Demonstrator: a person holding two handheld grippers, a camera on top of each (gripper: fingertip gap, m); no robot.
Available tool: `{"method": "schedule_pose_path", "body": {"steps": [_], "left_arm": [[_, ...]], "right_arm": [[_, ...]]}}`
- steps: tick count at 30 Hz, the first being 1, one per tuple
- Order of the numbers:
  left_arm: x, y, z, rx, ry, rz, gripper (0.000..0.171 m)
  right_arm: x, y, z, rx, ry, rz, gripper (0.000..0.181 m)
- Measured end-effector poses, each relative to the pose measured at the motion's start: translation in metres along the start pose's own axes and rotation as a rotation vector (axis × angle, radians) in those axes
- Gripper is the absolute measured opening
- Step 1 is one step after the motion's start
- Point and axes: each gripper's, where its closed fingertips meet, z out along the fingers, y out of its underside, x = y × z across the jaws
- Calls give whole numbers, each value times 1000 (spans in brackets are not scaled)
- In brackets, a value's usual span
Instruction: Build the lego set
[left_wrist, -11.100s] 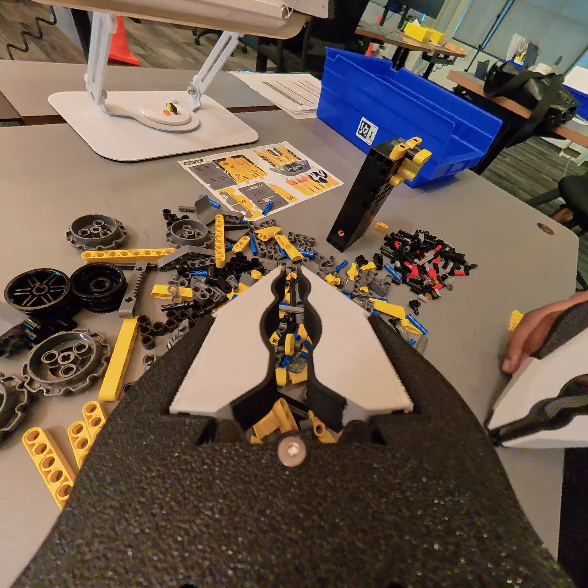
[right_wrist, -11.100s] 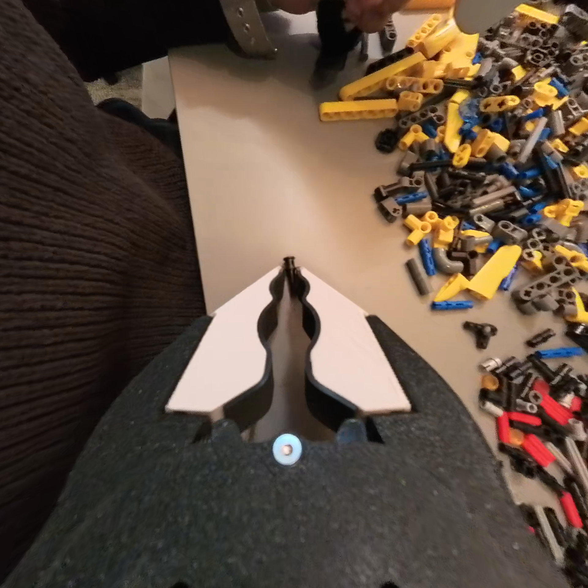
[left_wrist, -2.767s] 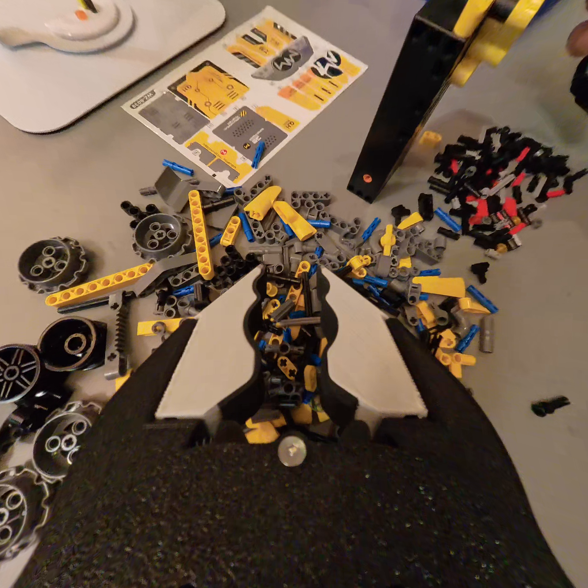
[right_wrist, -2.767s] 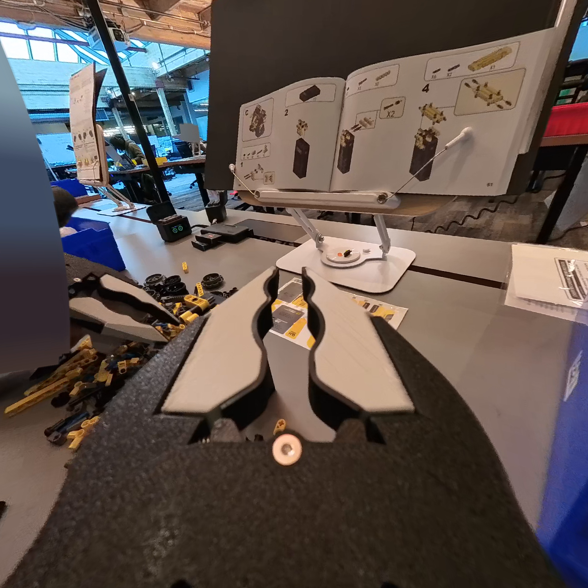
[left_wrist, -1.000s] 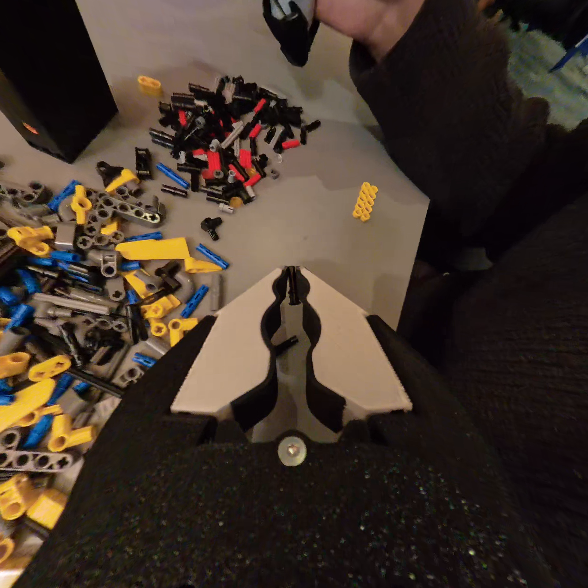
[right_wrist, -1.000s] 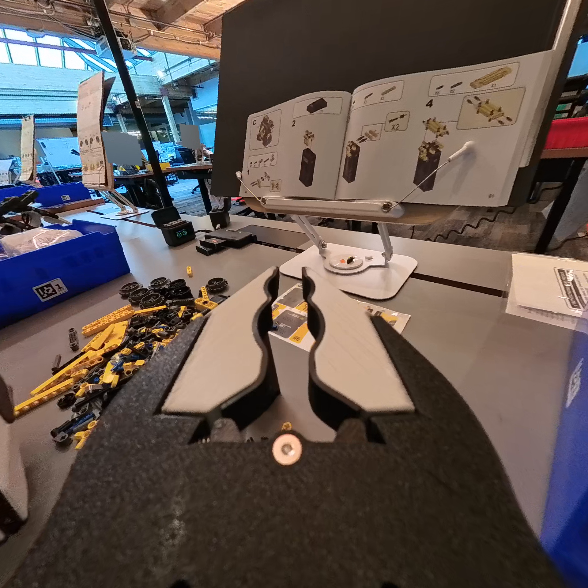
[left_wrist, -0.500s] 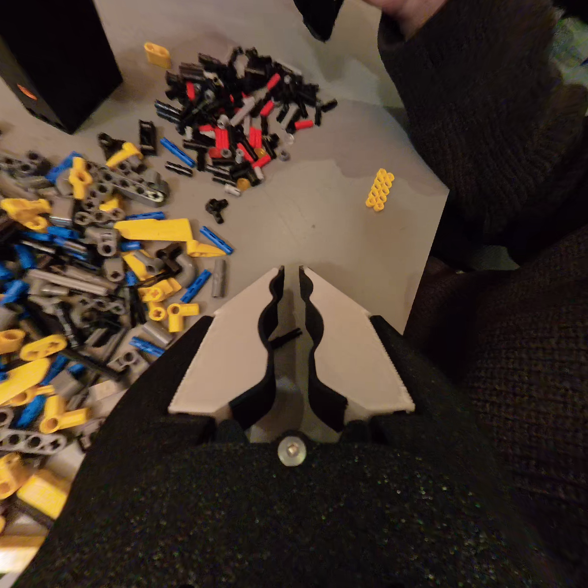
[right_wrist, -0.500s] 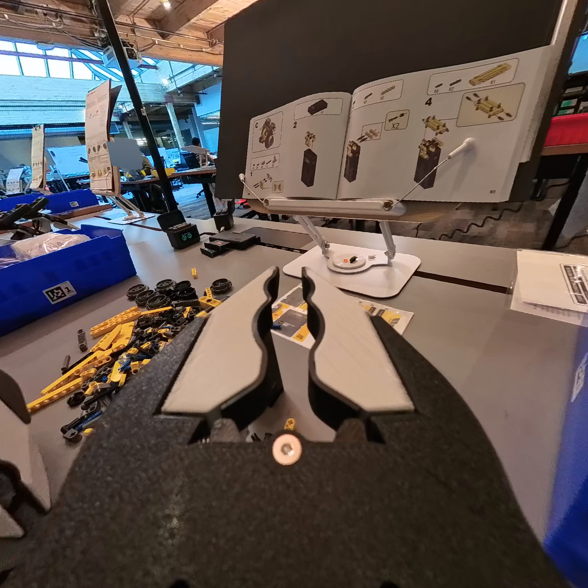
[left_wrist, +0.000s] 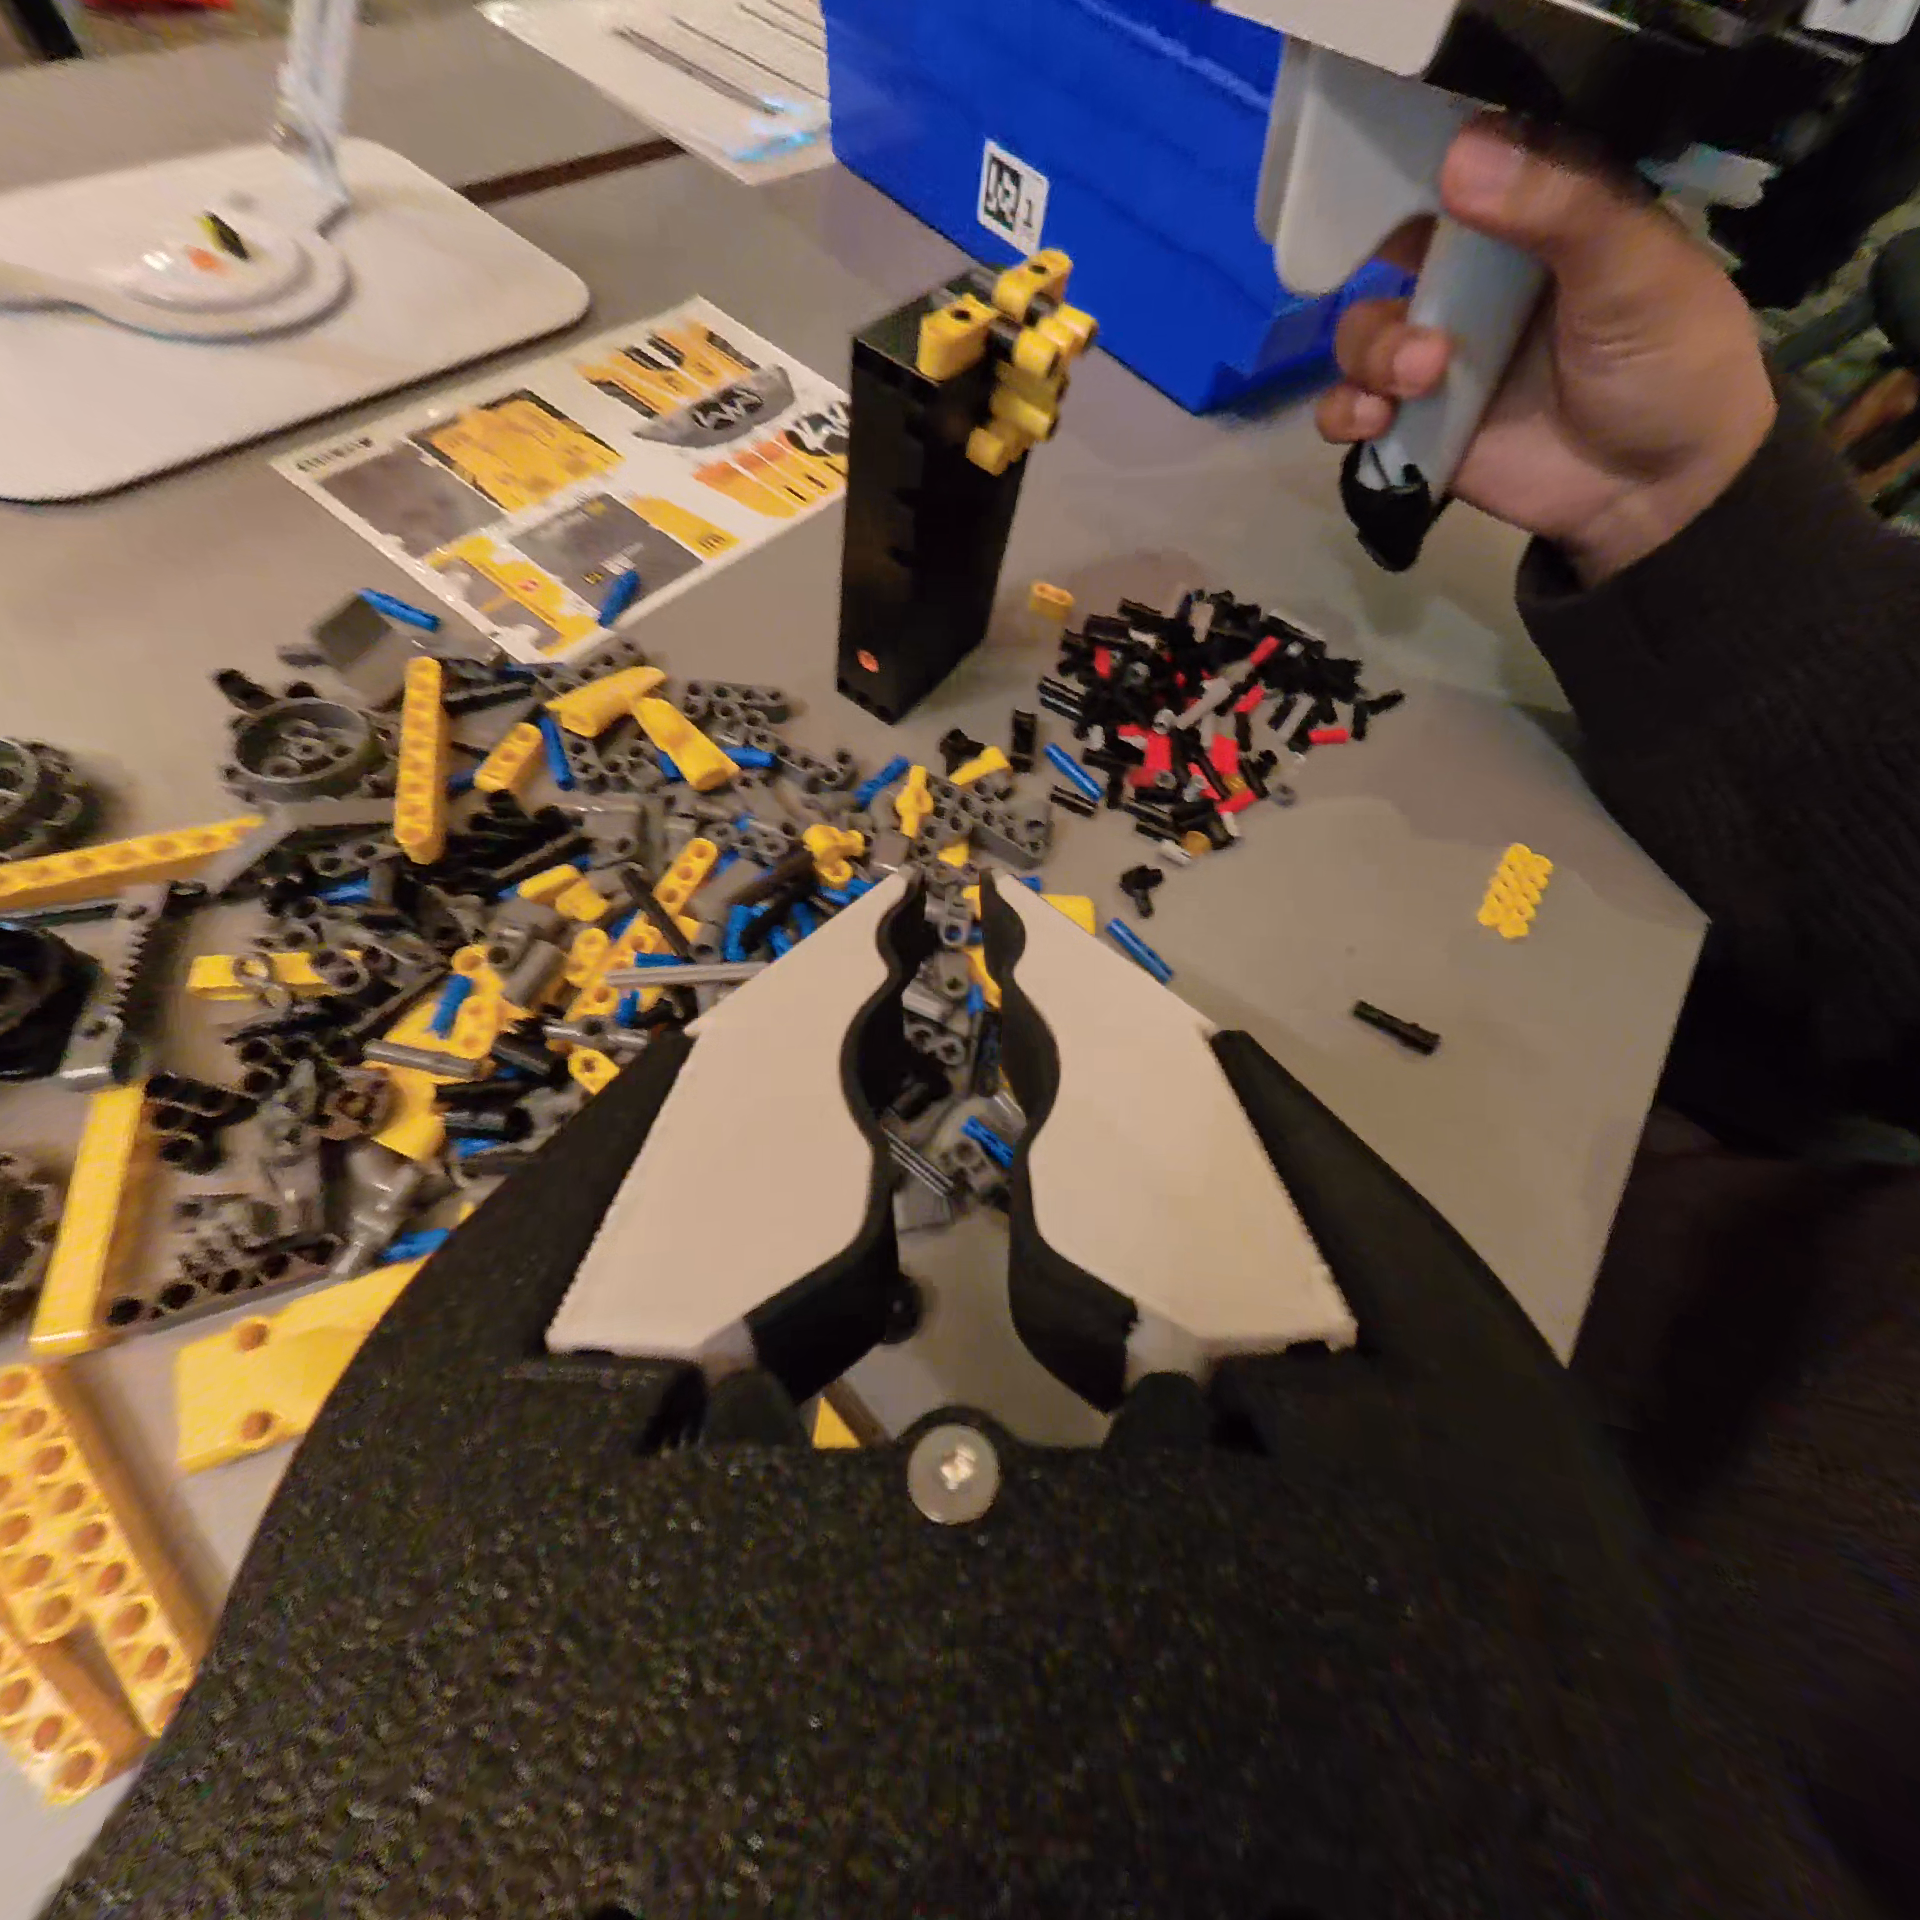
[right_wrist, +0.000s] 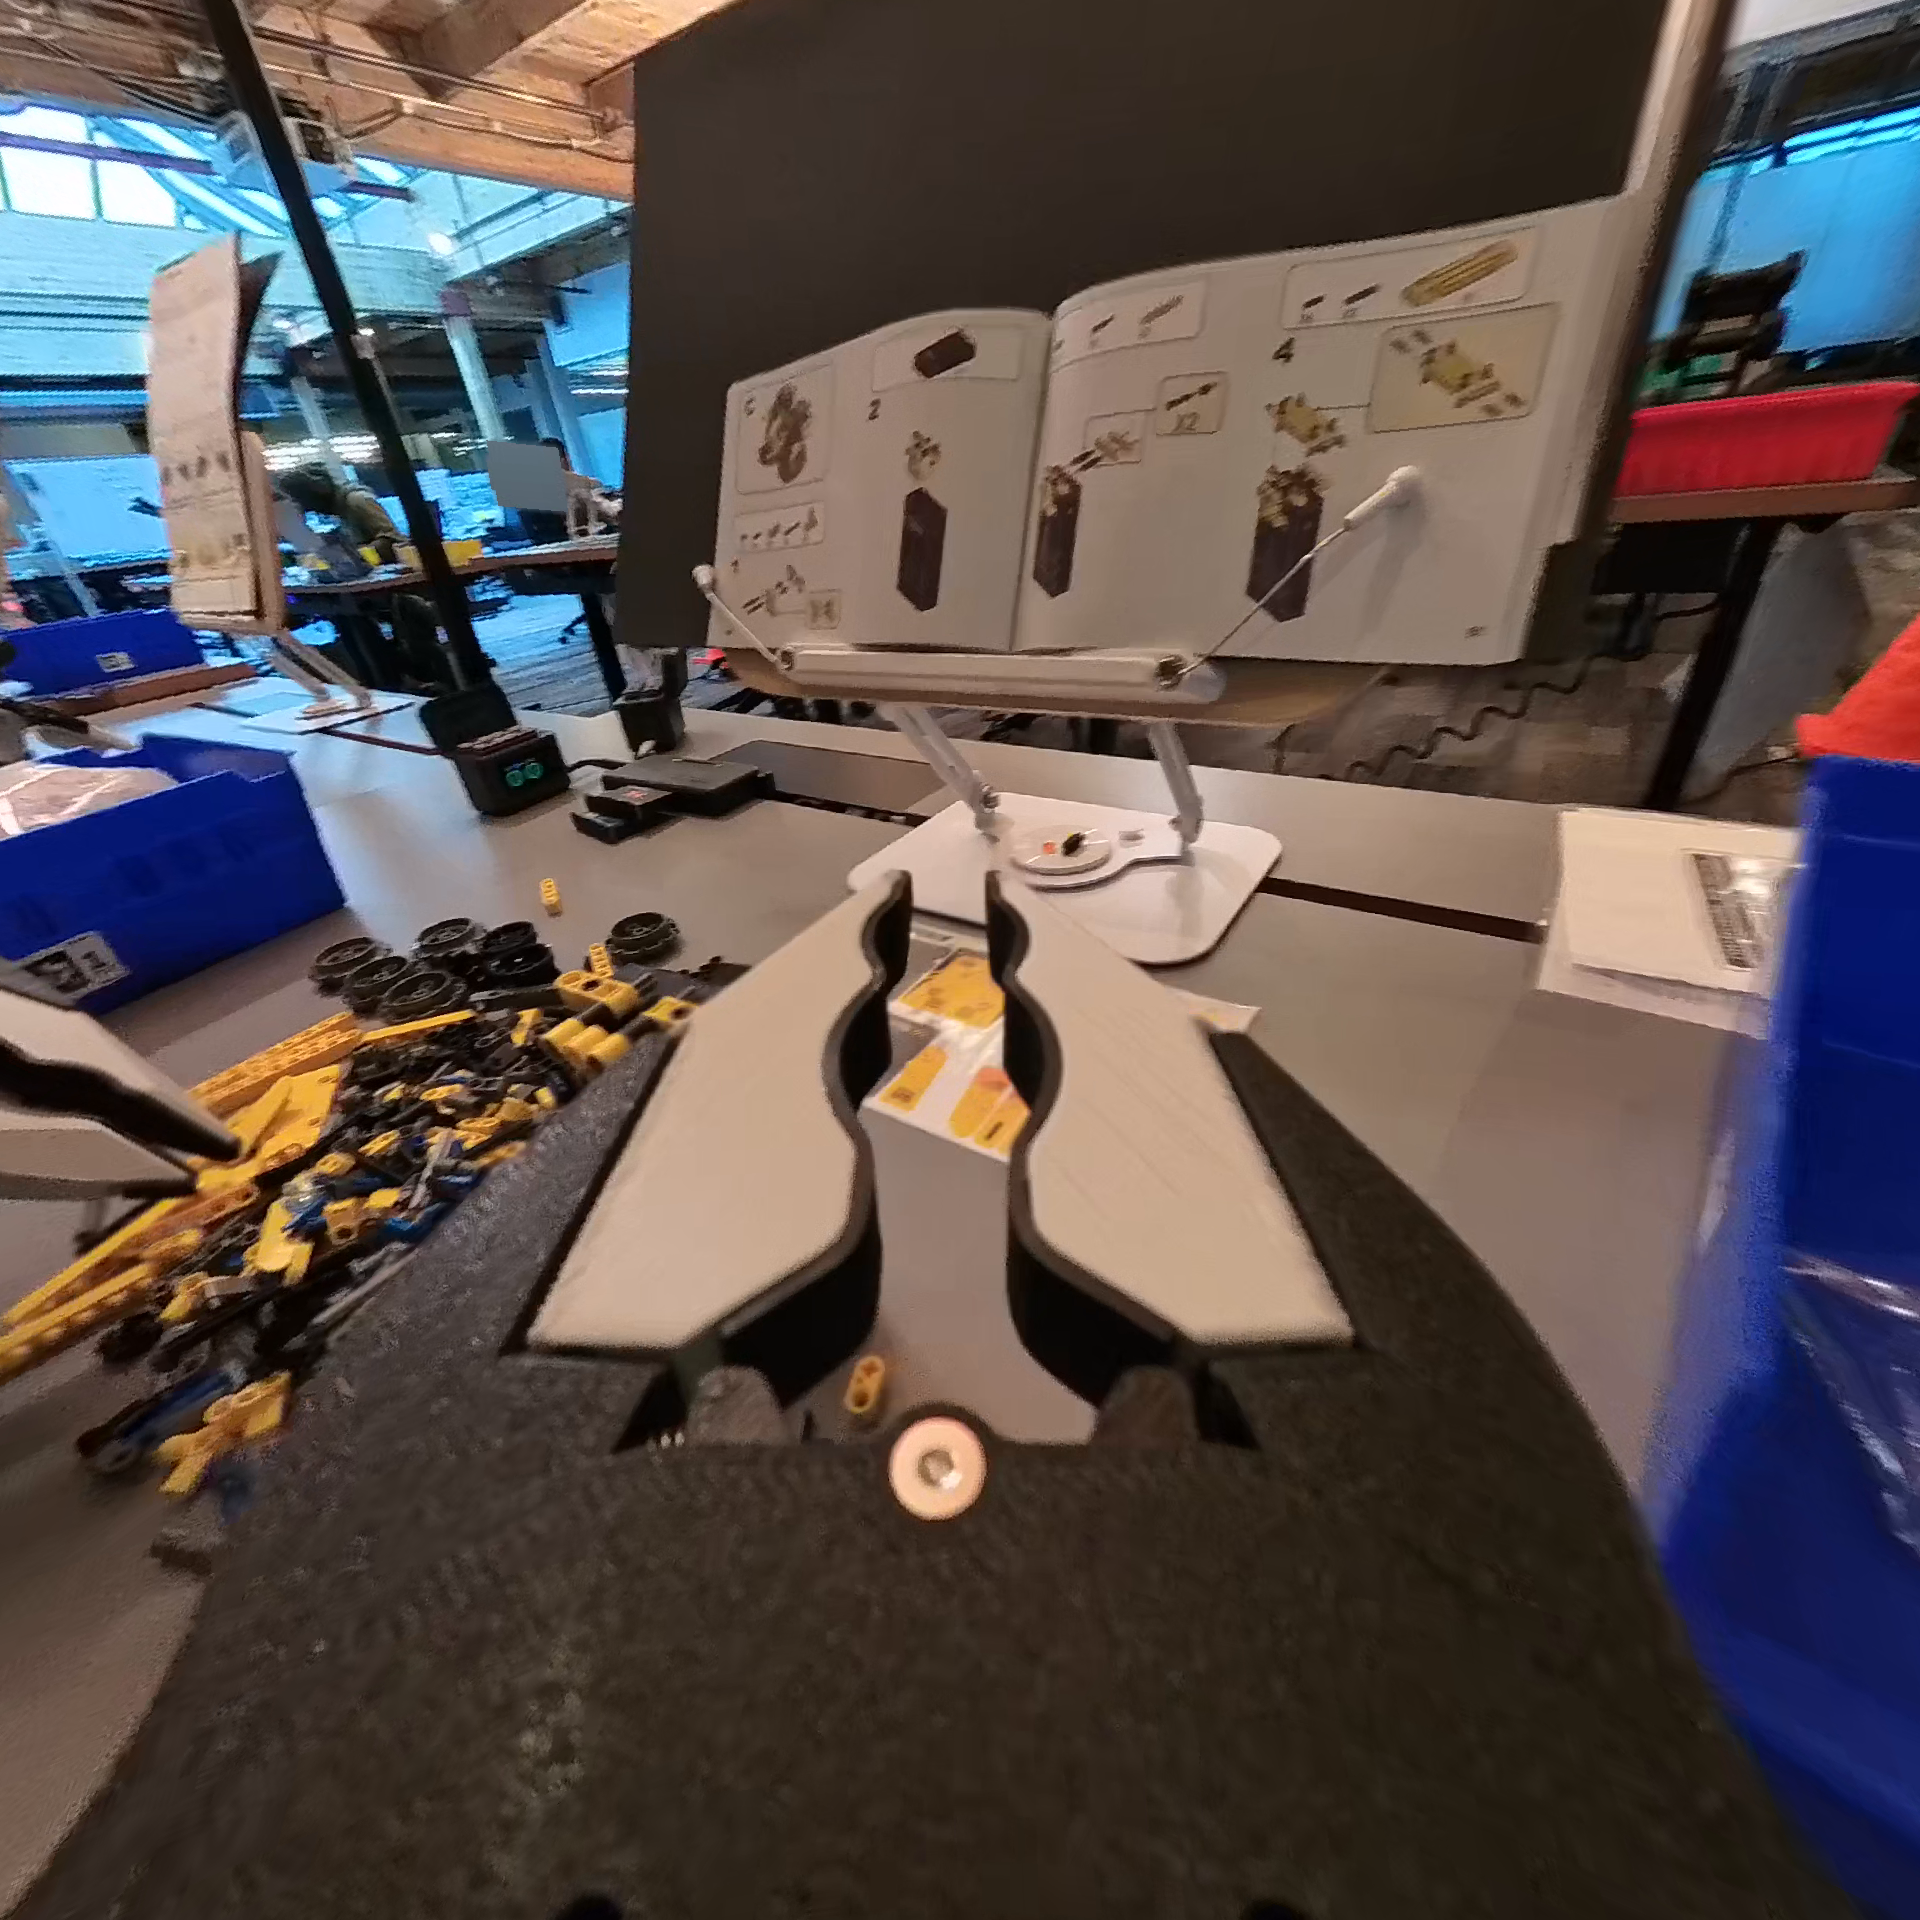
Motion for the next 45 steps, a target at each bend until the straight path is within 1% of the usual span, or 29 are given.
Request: {"method": "schedule_pose_path", "body": {"steps": [2,4,8,11,16,20,22,27,31,37,39,42,45], "left_arm": [[-9,-8,2,14,-9,14,9],[-20,-16,6,32,-31,40,9],[-43,-30,12,78,-64,56,9],[-52,-33,11,131,-67,26,9],[-54,-30,5,211,-11,-34,9],[-37,-38,0,283,134,-106,9],[-34,-40,-2,301,160,-107,9],[-31,-42,-4,321,142,-49,10],[-29,-42,-3,321,118,-1,9],[-31,-42,-3,327,108,-2,10],[-32,-43,-4,333,110,-11,9],[-33,-43,-5,336,110,-12,9],[-33,-42,-4,331,103,-4,10]], "right_arm": [[11,-6,-6,33,48,-9,12],[17,-7,-10,41,61,6,13],[16,-9,-14,58,23,79,13],[10,-4,-14,42,-2,83,13],[8,2,-11,10,23,23,13],[11,3,-10,4,41,9,13],[12,1,-12,16,44,17,12],[9,-4,-14,46,15,73,12],[8,-5,-15,48,12,73,12],[3,-6,-15,50,-10,68,12],[-2,-4,-15,35,-44,64,13],[-21,7,-18,-47,-176,25,13],[-48,19,-34,-116,-338,-110,13]]}}
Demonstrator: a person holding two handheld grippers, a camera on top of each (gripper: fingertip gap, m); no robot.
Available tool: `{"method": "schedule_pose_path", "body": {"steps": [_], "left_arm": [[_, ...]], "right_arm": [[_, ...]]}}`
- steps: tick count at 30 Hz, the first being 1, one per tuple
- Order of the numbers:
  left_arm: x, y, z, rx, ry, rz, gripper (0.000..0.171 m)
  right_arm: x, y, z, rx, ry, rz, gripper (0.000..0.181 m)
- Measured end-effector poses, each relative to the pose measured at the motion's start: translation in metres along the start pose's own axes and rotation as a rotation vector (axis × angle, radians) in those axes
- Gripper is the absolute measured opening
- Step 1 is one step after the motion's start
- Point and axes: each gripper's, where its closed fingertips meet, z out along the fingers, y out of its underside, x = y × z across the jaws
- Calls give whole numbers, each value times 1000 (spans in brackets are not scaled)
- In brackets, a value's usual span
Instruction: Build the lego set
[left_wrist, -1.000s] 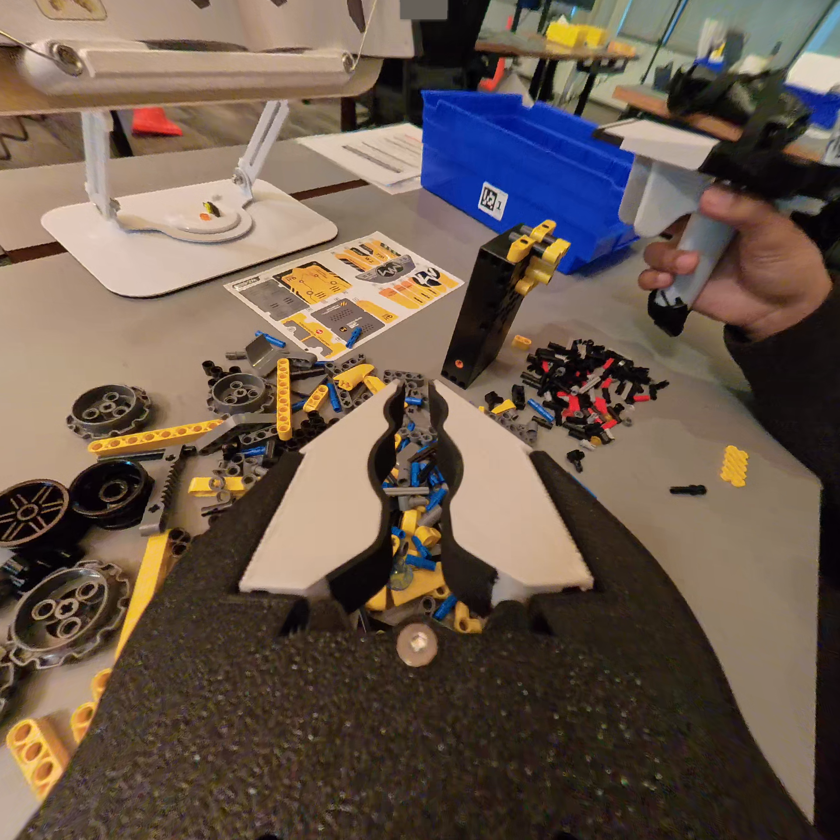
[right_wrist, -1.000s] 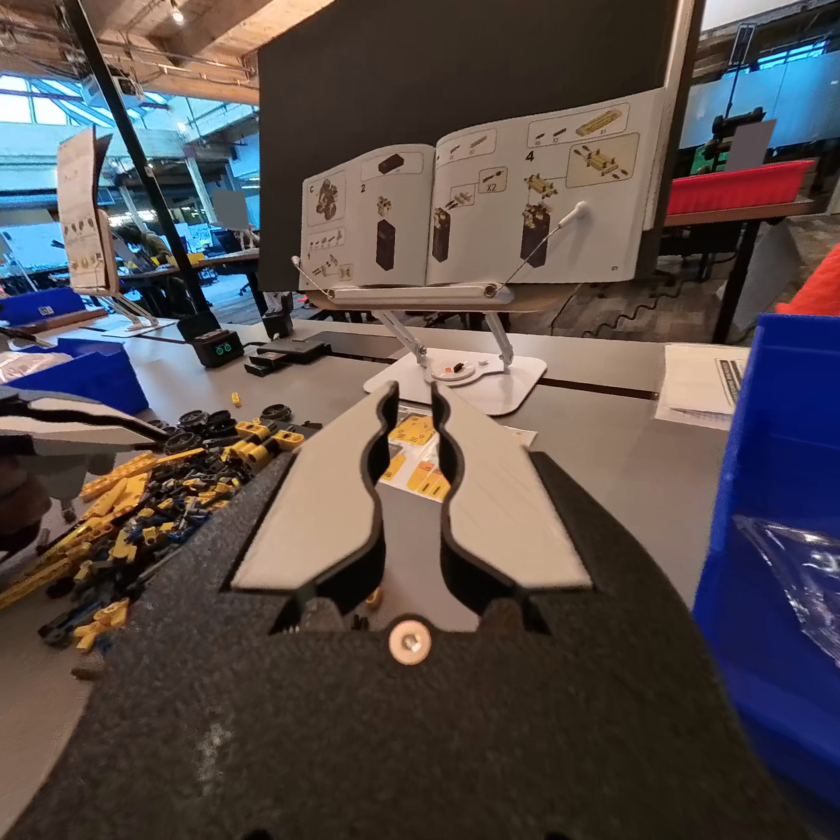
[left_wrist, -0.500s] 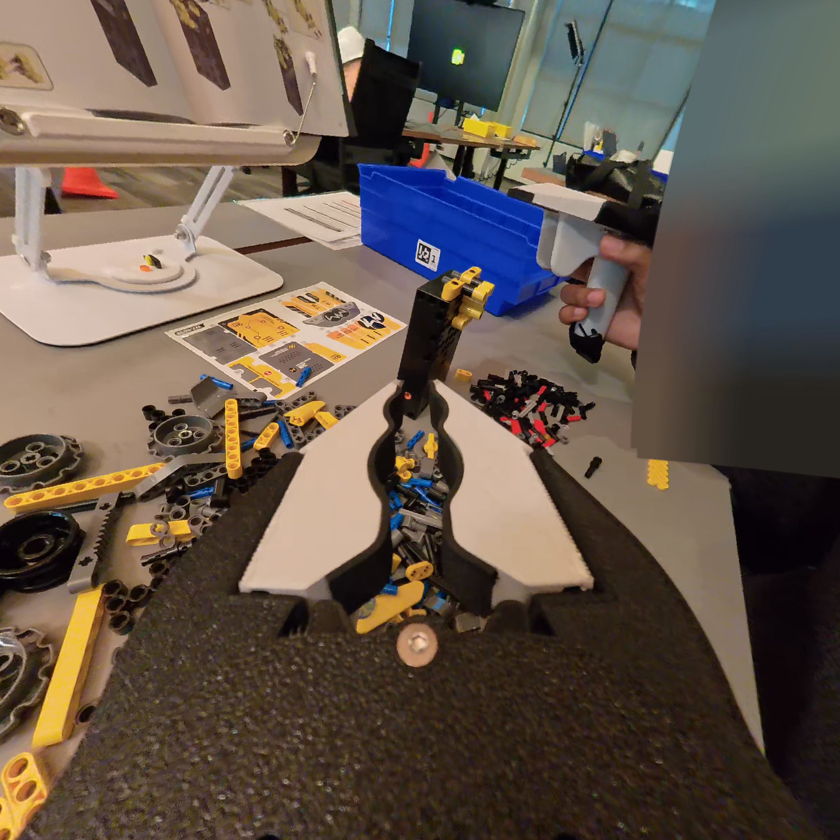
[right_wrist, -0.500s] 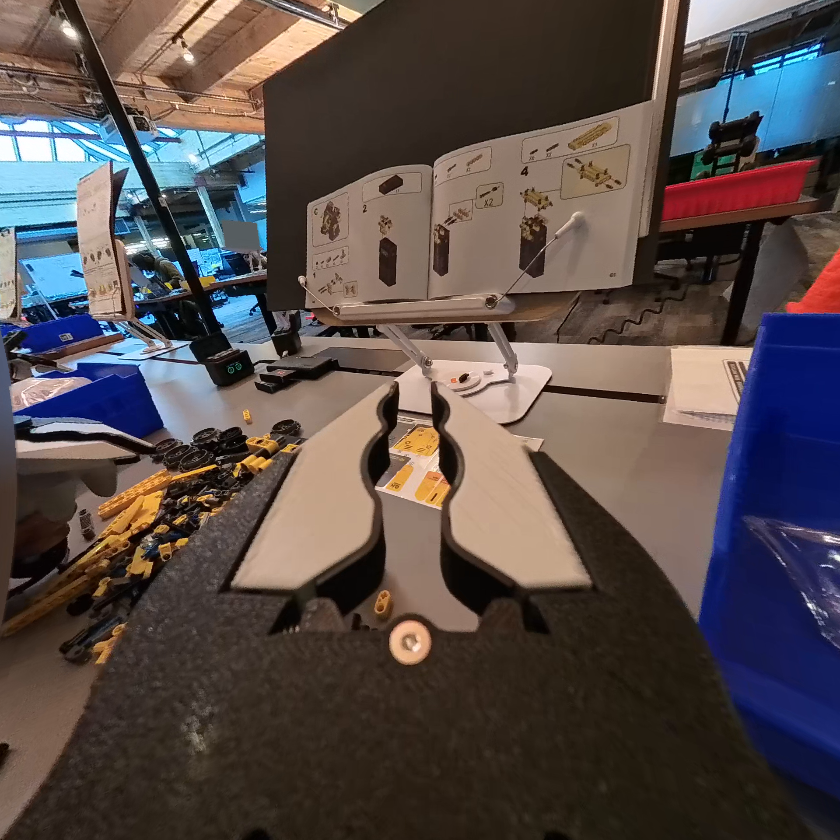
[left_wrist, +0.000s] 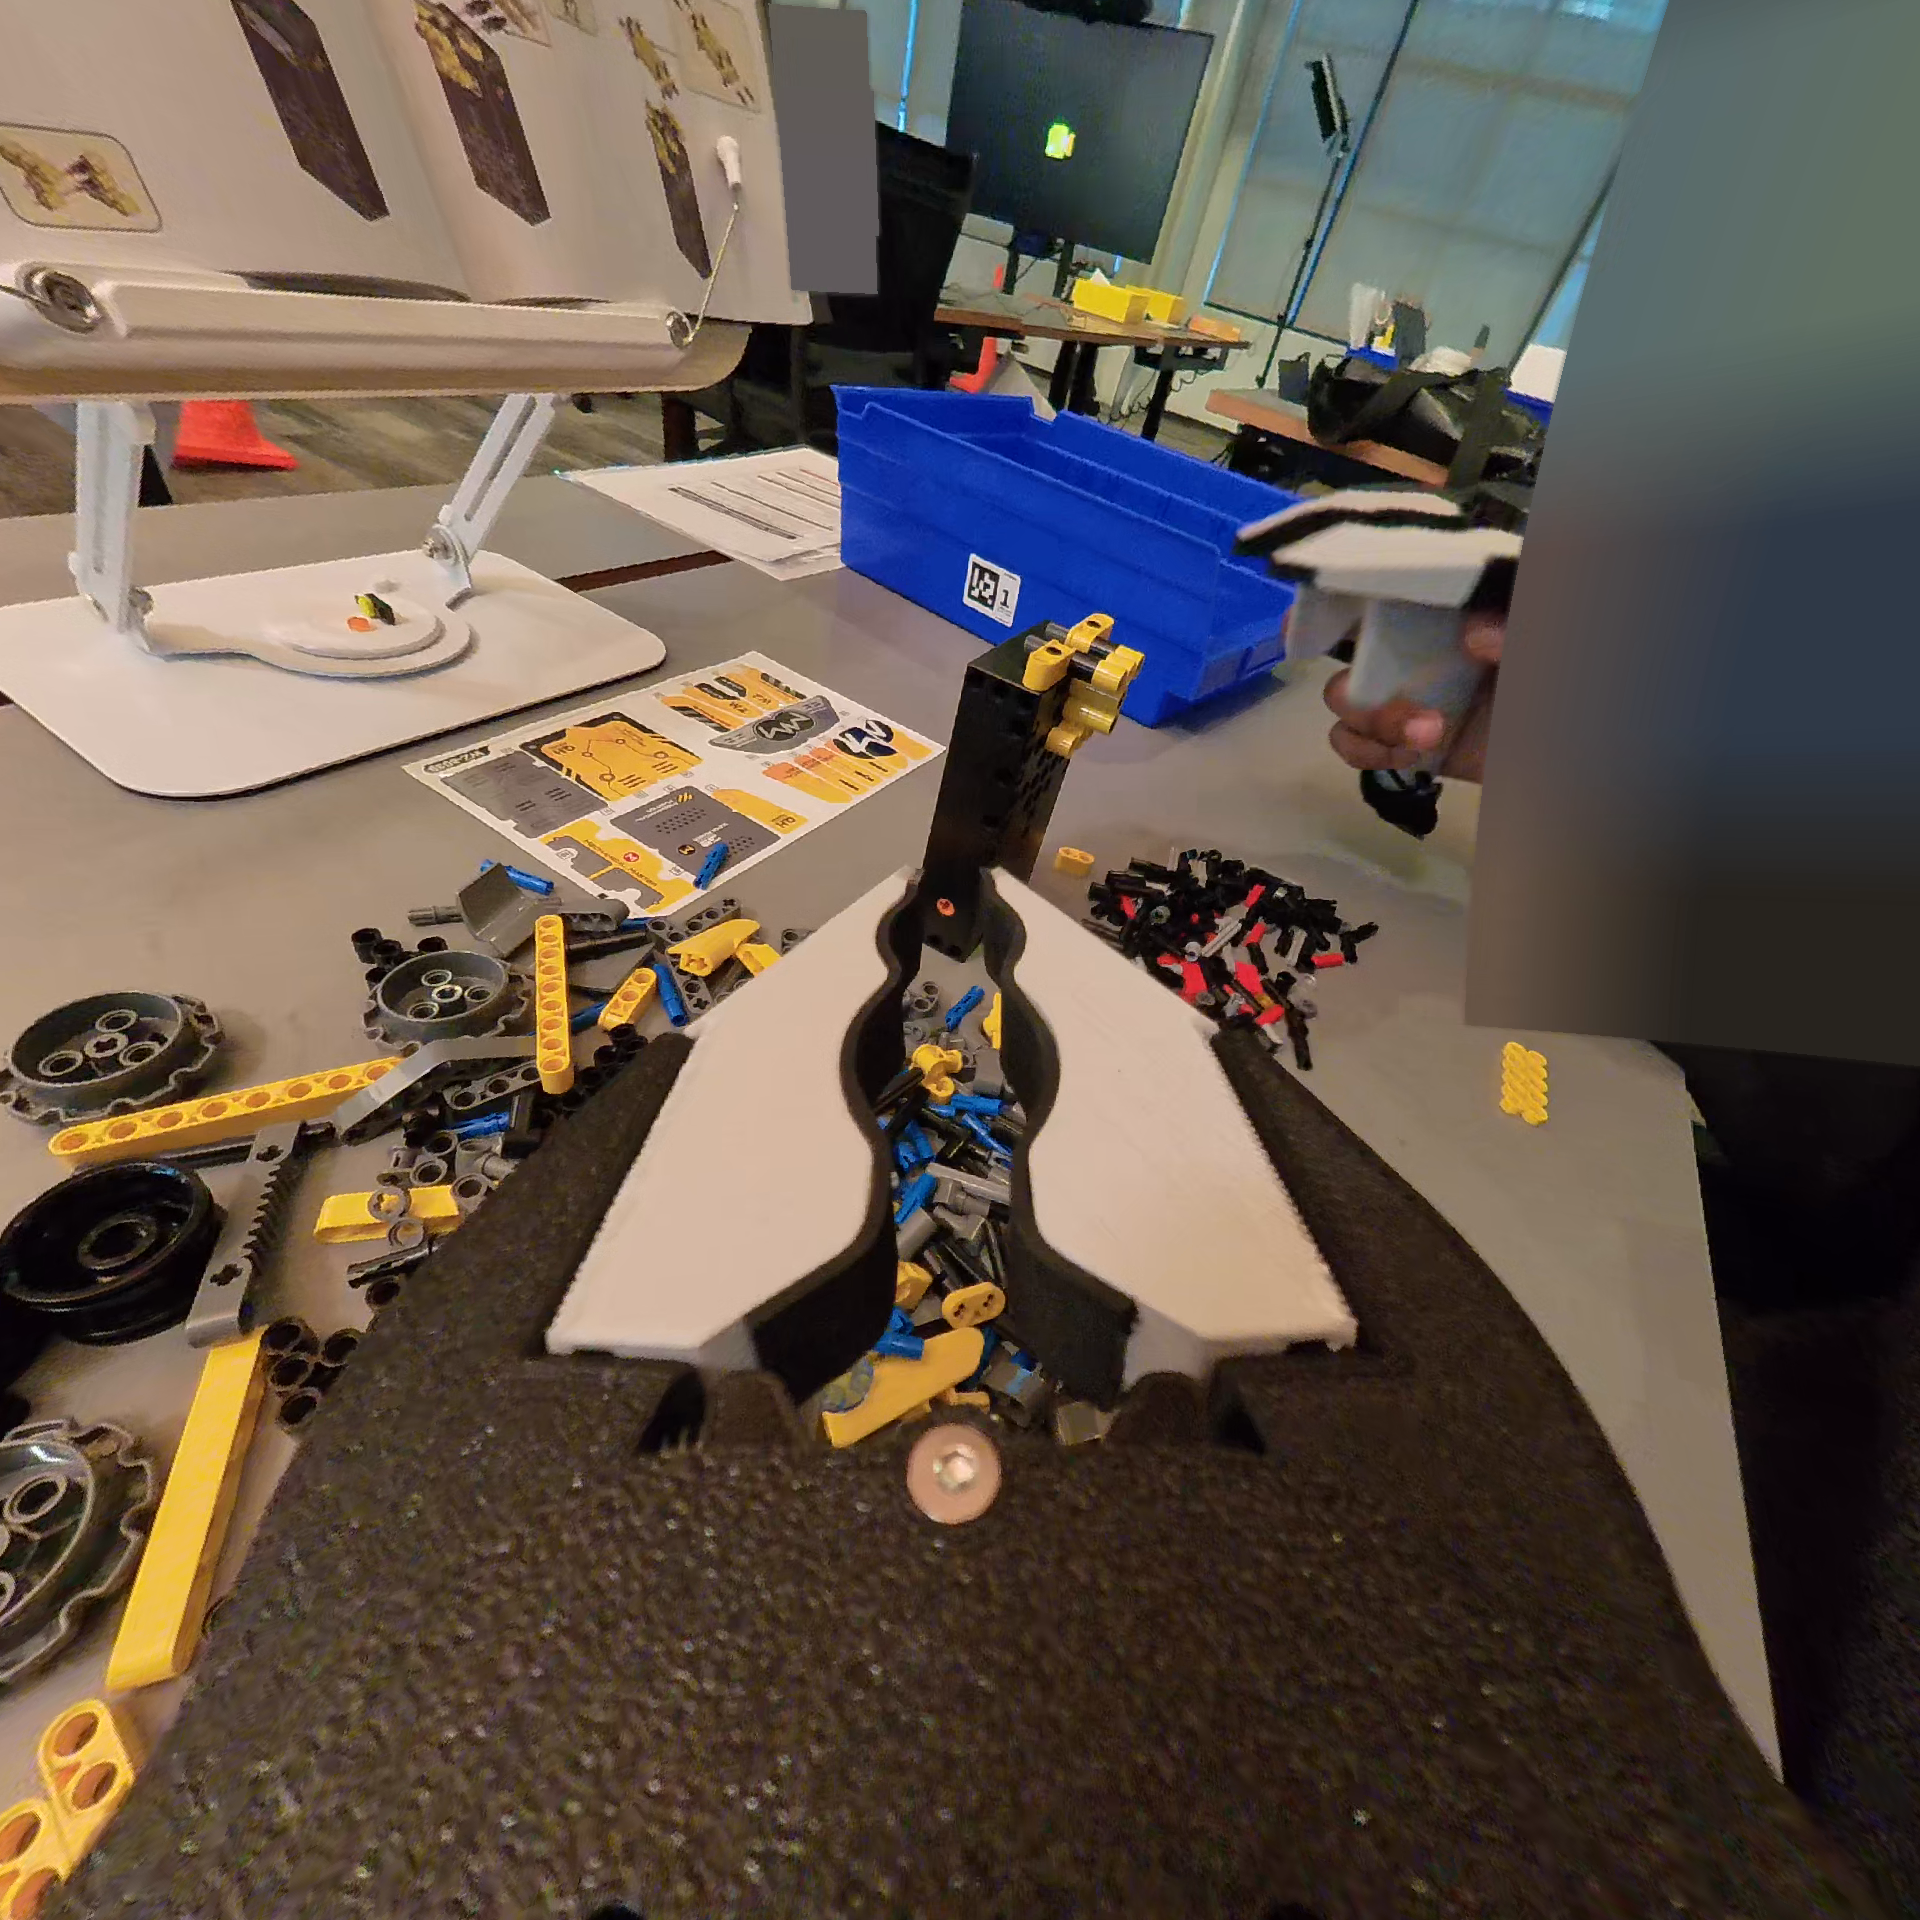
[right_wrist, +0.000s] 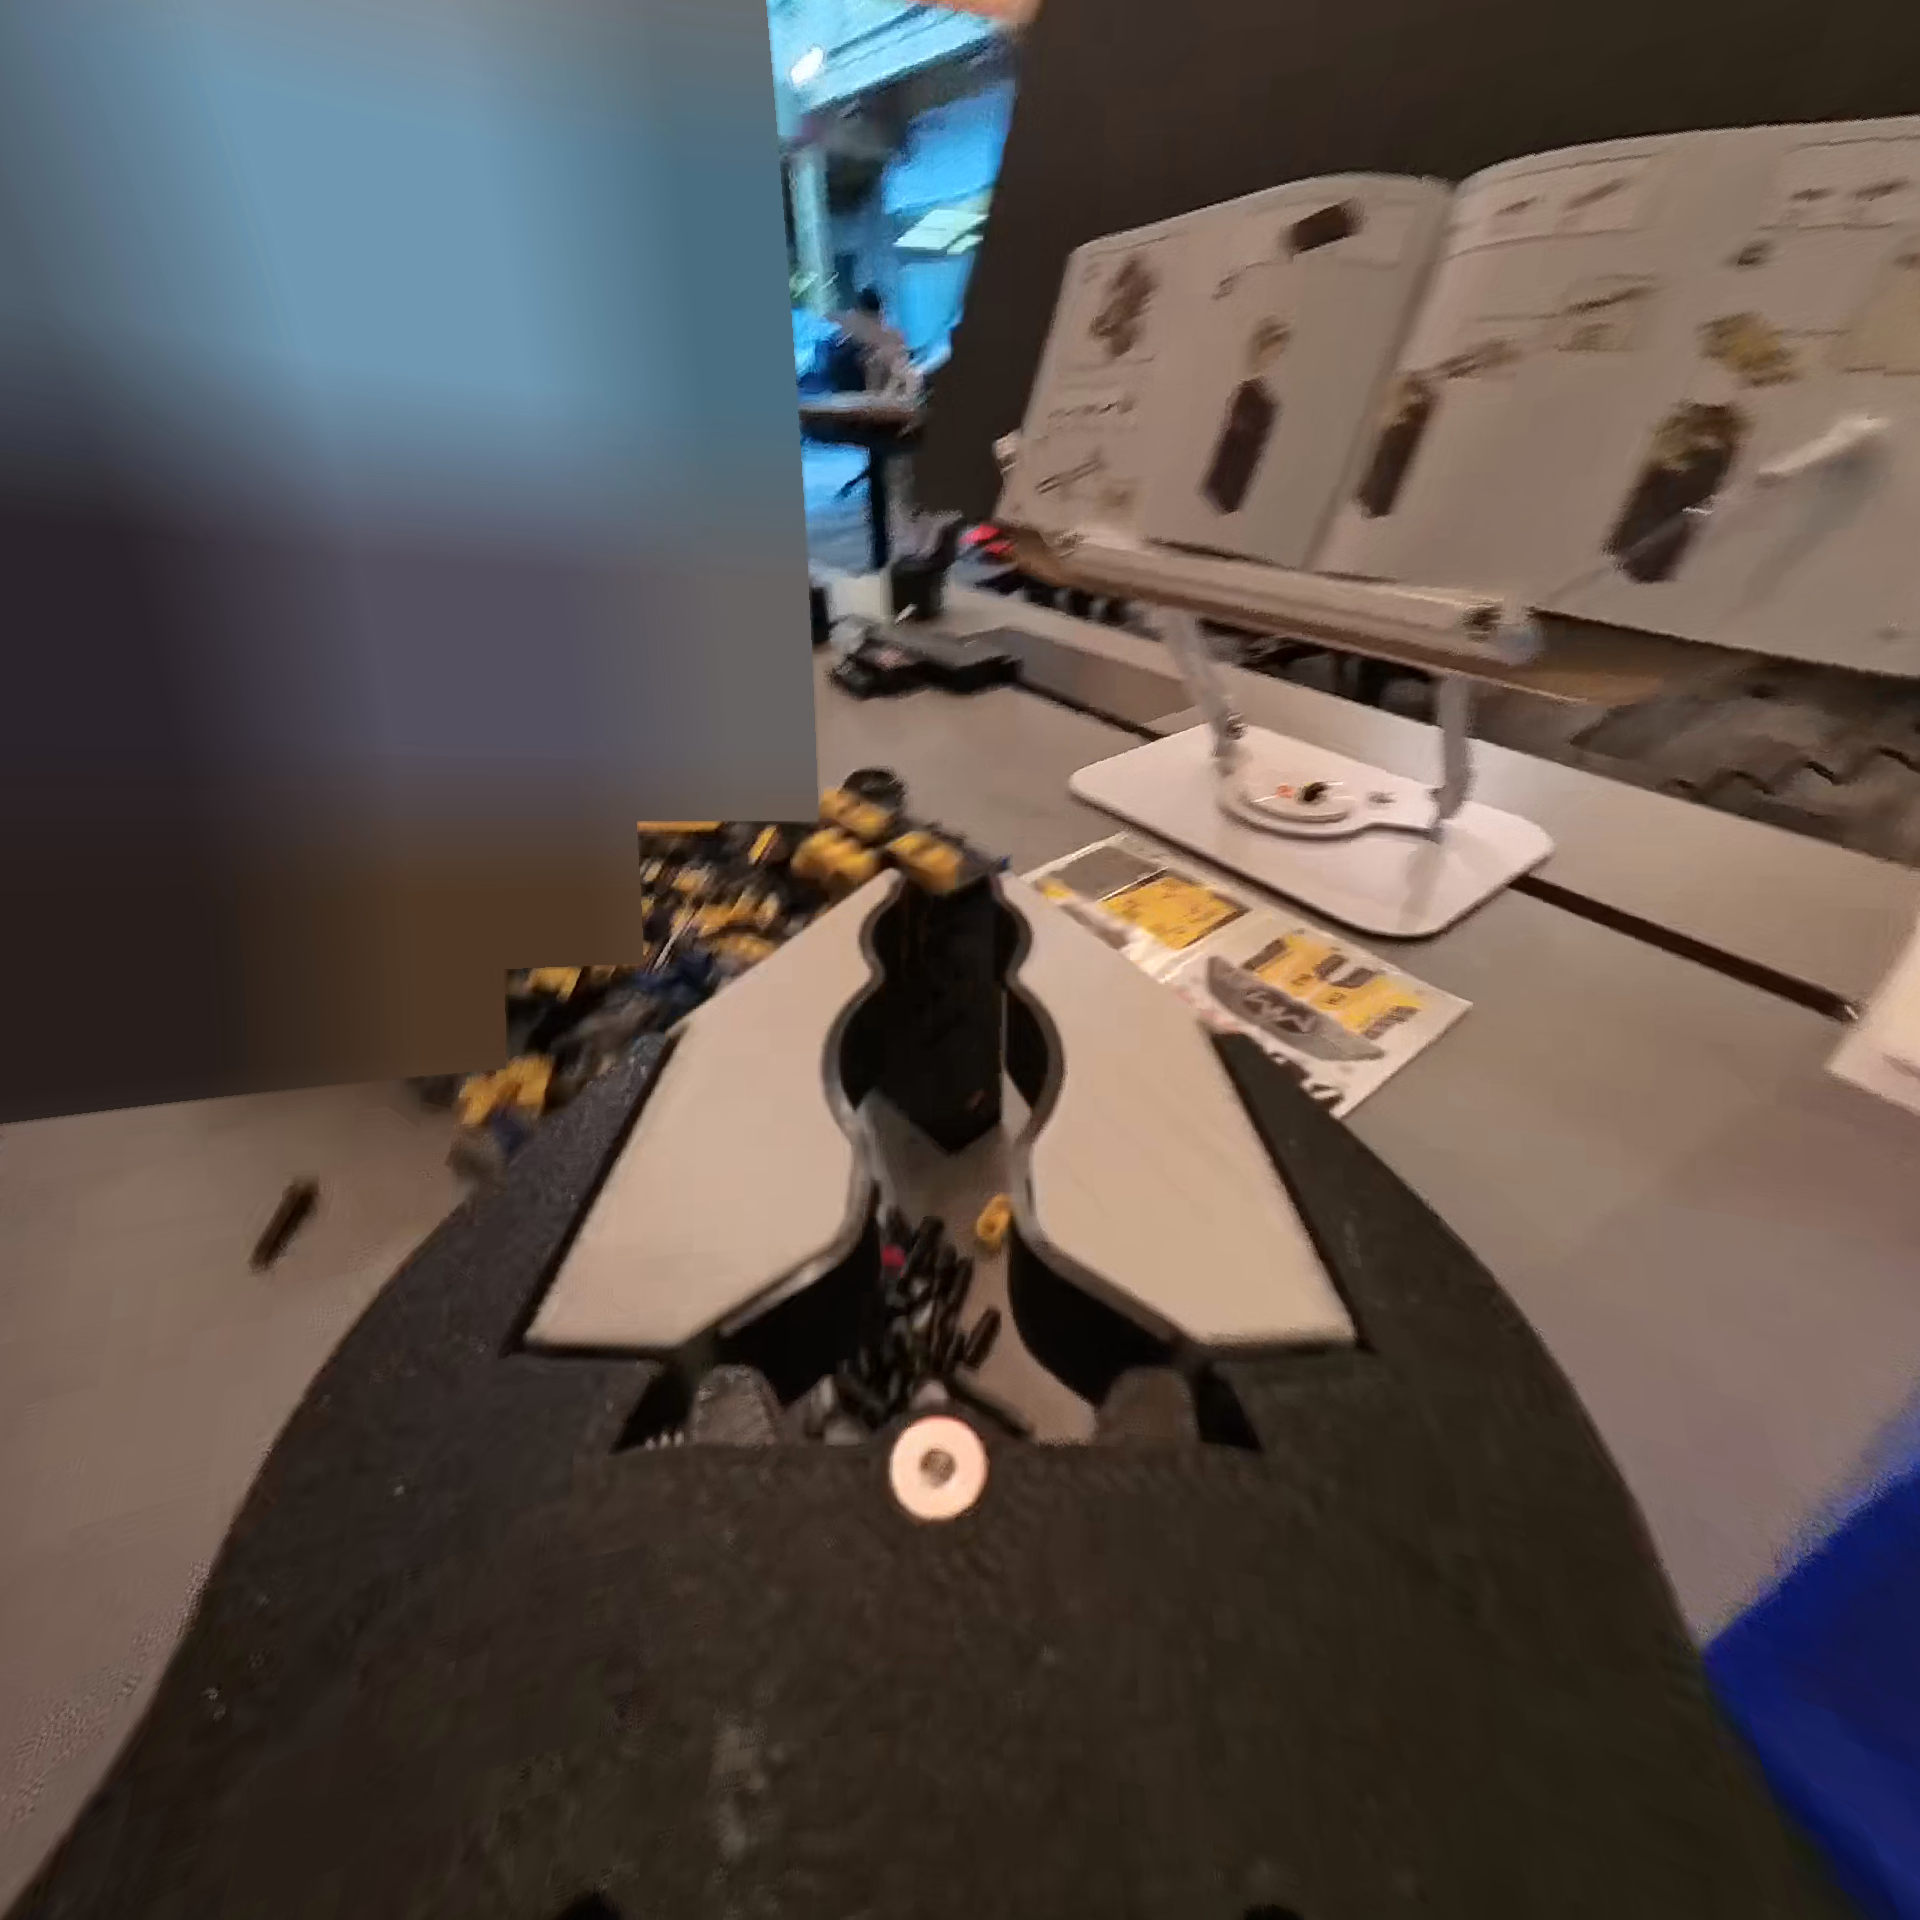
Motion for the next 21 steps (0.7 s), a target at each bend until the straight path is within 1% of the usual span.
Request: {"method": "schedule_pose_path", "body": {"steps": [2,4,8,12,16,21], "left_arm": [[0,0,0,2,-3,5,9],[-1,0,0,3,-5,4,10],[-2,0,0,1,-5,-6,10],[-3,1,0,-4,-5,-13,10],[-3,3,1,-12,-8,-10,10],[-4,4,0,-15,-12,-13,9]], "right_arm": [[-21,15,-7,-85,-87,-116,13],[-33,32,-11,-180,-140,-176,13],[-58,61,-18,-351,-267,-166,13],[-81,81,-17,-448,-371,-181,13],[-99,107,-14,-581,-441,-207,13],[-100,126,-13,-678,-447,-211,13]]}}
